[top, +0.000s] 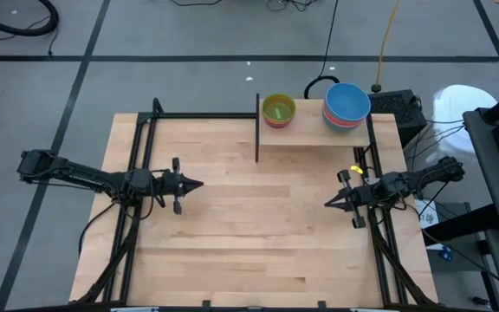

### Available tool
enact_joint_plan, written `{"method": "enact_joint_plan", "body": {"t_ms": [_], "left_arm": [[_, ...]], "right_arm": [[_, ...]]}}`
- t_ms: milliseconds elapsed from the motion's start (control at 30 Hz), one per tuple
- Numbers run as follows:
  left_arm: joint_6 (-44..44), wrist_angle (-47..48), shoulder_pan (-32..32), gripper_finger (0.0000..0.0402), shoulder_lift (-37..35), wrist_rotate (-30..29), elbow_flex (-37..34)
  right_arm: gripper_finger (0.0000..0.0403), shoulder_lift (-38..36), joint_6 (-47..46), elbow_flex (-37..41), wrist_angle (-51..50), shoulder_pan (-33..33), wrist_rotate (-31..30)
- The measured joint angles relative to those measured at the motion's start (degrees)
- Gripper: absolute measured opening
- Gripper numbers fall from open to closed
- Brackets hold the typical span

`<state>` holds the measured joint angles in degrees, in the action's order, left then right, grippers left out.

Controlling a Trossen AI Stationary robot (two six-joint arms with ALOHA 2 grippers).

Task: Place and stack bowls onto a shelf
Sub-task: Return to Home Position

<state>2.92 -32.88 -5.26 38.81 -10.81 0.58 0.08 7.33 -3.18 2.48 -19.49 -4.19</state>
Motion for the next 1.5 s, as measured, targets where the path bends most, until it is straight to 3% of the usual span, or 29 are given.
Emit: {"method": "enact_joint_plan", "body": {"t_ms": [333,900,1433,1500], "left_arm": [[0.07,0.07,0.0,0.001,0.0,0.0,0.0],[0.39,0.09,0.0,0.001,0.0,0.0,0.0],[0.83,0.12,0.0,0.0012,0.0,0.0,0.0],[0.82,0.13,0.0,0.0006,0.0,0.0,0.0]], "right_arm": [[0.0,0.0,1.07,-0.07,-1.89,3.27,-3.22],[0.0,0.0,1.67,-0.07,-4.66,13.53,1.39],[0.0,0.35,-1.12,0.09,-4.42,14.27,1.4],[0.0,0.35,-1.45,0.13,-4.21,14.27,3.49]]}}
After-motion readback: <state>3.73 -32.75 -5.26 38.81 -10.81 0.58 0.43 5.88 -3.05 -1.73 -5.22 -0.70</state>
